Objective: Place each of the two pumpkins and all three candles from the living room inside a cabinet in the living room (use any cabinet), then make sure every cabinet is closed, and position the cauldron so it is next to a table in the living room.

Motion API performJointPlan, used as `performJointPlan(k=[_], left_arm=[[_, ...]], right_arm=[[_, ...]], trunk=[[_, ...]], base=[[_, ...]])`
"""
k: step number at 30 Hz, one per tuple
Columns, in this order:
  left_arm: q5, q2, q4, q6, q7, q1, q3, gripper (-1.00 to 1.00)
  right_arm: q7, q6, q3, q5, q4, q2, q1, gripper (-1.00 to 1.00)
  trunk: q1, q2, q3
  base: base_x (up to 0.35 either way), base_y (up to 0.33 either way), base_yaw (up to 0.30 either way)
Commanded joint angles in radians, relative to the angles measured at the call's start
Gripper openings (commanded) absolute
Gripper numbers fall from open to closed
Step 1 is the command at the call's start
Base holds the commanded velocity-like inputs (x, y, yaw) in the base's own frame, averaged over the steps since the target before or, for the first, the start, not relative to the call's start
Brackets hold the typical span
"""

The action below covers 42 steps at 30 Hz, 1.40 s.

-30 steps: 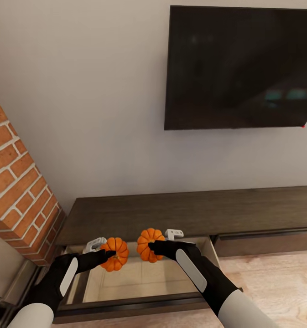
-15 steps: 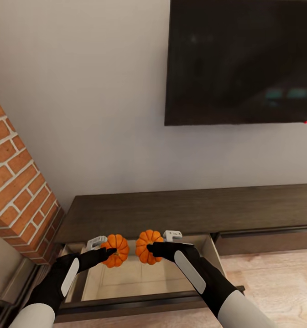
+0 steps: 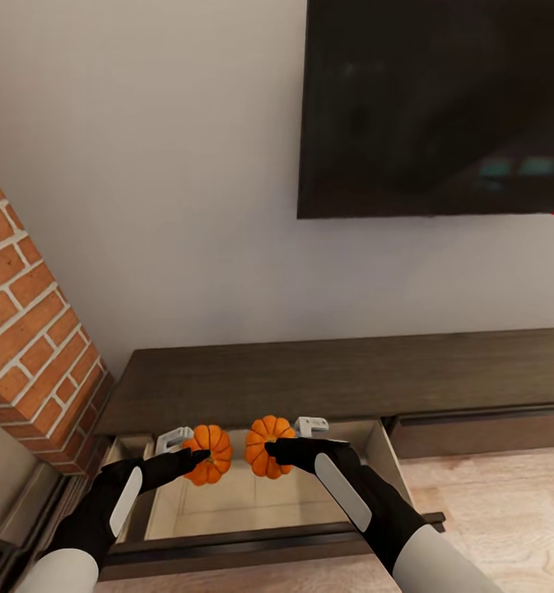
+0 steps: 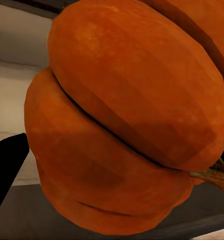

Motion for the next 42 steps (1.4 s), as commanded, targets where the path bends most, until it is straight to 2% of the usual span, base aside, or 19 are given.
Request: performJointPlan(k=[1, 6, 9, 19, 27, 35, 37, 39, 42], left_arm=[[0.01, 0.001, -0.001, 0.016, -0.001, -0.001, 0.002, -1.0], [0.008, 0.006, -0.003, 0.08, -0.002, -0.001, 0.002, -1.0], [0.008, 0.006, -0.004, 0.094, -0.002, -0.001, 0.002, -1.0], [0.006, 0.006, -0.003, 0.097, 0.0, -0.001, 0.002, -1.0], [0.006, 0.006, -0.001, 0.096, 0.003, -0.001, 0.002, -1.0], [0.006, 0.006, -0.001, 0.095, 0.004, -0.001, 0.002, -1.0], [0.005, 0.006, -0.001, 0.092, 0.005, -0.001, 0.001, -1.0], [0.005, 0.005, -0.002, 0.089, 0.006, -0.001, 0.0, -1.0], [0.005, 0.004, -0.002, 0.085, 0.007, -0.001, 0.0, -1.0]], right_arm=[[-0.01, 0.001, 0.002, -0.011, -0.002, 0.0, -0.001, -1.0], [-0.01, 0.001, 0.002, -0.011, -0.002, 0.0, -0.001, -1.0], [-0.01, 0.001, 0.002, -0.011, -0.002, 0.0, -0.001, -1.0], [-0.01, 0.001, 0.004, -0.01, -0.002, 0.001, -0.001, -1.0], [-0.011, 0.001, 0.045, -0.01, -0.003, 0.0, -0.001, -1.0], [-0.02, 0.002, 0.051, -0.01, -0.005, 0.002, -0.001, -1.0], [-0.026, 0.005, 0.054, -0.009, -0.005, 0.009, -0.001, -1.0], [-0.048, 0.009, 0.056, -0.009, -0.004, 0.018, -0.001, -1.0], [-0.145, 0.011, 0.058, -0.01, -0.007, 0.029, -0.001, -1.0]], trunk=[[0.004, -0.008, -0.004], [0.023, -0.043, -0.02], [0.035, -0.064, -0.029], [0.073, -0.134, -0.06], [0.104, -0.19, -0.085], [0.134, -0.246, -0.111], [0.142, -0.26, -0.117], [0.15, -0.274, -0.123], [0.161, -0.295, -0.132]], base=[[0.0, 0.0, 0.0], [0.0, 0.0, 0.0], [0.0, 0.0, 0.0], [0.0, 0.0, 0.0], [0.0, 0.0, 0.0], [0.0, 0.0, 0.0], [0.0, 0.0, 0.0], [0.0, 0.0, 0.0], [0.0, 0.0, 0.0]])
